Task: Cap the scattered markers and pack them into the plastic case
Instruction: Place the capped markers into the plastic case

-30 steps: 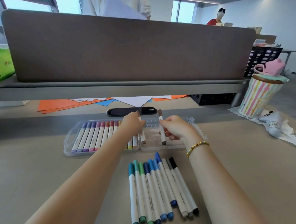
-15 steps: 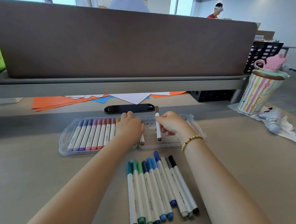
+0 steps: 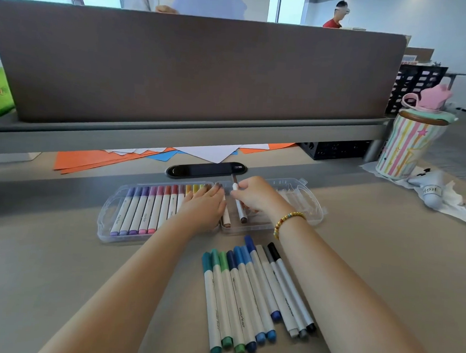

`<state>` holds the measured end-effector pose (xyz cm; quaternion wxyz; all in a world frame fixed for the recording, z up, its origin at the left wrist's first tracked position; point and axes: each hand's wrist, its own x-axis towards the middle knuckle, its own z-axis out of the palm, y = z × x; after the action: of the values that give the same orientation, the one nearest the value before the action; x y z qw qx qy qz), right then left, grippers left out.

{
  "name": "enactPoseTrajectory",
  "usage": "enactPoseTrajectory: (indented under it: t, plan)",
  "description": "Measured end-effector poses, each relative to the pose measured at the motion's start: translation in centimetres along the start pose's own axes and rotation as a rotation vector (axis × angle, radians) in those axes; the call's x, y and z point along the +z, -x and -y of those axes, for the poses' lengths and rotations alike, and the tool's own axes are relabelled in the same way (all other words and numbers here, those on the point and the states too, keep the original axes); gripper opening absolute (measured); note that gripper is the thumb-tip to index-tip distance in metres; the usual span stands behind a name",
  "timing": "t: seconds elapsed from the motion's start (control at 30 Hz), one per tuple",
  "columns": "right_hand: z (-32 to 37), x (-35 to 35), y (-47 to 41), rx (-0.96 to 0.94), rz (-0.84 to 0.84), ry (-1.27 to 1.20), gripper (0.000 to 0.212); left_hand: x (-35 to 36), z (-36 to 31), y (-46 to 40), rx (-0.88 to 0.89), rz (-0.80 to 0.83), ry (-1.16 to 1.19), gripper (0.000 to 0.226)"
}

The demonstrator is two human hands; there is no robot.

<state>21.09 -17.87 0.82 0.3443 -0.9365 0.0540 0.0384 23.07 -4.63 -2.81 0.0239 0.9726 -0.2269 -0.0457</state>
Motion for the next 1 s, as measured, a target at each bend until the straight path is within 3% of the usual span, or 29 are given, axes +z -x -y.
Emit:
enactPoseTrajectory:
  t: [0.27, 0.63, 1.0]
  plan:
    - [0.1, 2.4, -0.9, -0.042, -0.095, 0.177, 0.033, 0.4, 0.0, 0.3, -0.038, -0.056, 0.072, 0.05]
    - [-1.1, 1.9, 1.1, -0.236, -0.067, 0.486, 0.035, -0.1, 0.2, 0.4, -0.018, -0.046, 0.162, 0.049]
    - [-1.7, 1.6, 1.6, -0.182, -0.02, 0.554, 0.041, -0.7, -0.1, 1.1, -0.006, -0.028, 0.067, 0.051]
